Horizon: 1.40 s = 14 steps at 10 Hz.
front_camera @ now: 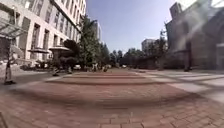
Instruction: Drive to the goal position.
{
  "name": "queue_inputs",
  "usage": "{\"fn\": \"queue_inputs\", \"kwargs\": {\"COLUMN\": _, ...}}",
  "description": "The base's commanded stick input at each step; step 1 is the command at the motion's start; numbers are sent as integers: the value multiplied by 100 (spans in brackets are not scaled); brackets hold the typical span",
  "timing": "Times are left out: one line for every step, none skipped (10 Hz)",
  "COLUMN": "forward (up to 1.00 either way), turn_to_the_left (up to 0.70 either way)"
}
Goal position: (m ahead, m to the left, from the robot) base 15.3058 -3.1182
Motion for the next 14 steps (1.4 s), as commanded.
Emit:
{"fn": "queue_inputs", "kwargs": {"forward": 70, "turn_to_the_left": 0}}
{"fn": "queue_inputs", "kwargs": {"forward": 70, "turn_to_the_left": 0}}
{"fn": "queue_inputs", "kwargs": {"forward": 70, "turn_to_the_left": 0}}
{"fn": "queue_inputs", "kwargs": {"forward": 70, "turn_to_the_left": 0}}
{"fn": "queue_inputs", "kwargs": {"forward": 70, "turn_to_the_left": 0}}
{"fn": "queue_inputs", "kwargs": {"forward": 70, "turn_to_the_left": 0}}
{"fn": "queue_inputs", "kwargs": {"forward": 70, "turn_to_the_left": 0}}
{"fn": "queue_inputs", "kwargs": {"forward": 70, "turn_to_the_left": 0}}
{"fn": "queue_inputs", "kwargs": {"forward": 70, "turn_to_the_left": 0}}
{"fn": "queue_inputs", "kwargs": {"forward": 70, "turn_to_the_left": 0}}
{"fn": "queue_inputs", "kwargs": {"forward": 70, "turn_to_the_left": 0}}
{"fn": "queue_inputs", "kwargs": {"forward": 70, "turn_to_the_left": 0}}
{"fn": "queue_inputs", "kwargs": {"forward": 70, "turn_to_the_left": 0}}
{"fn": "queue_inputs", "kwargs": {"forward": 70, "turn_to_the_left": 0}}
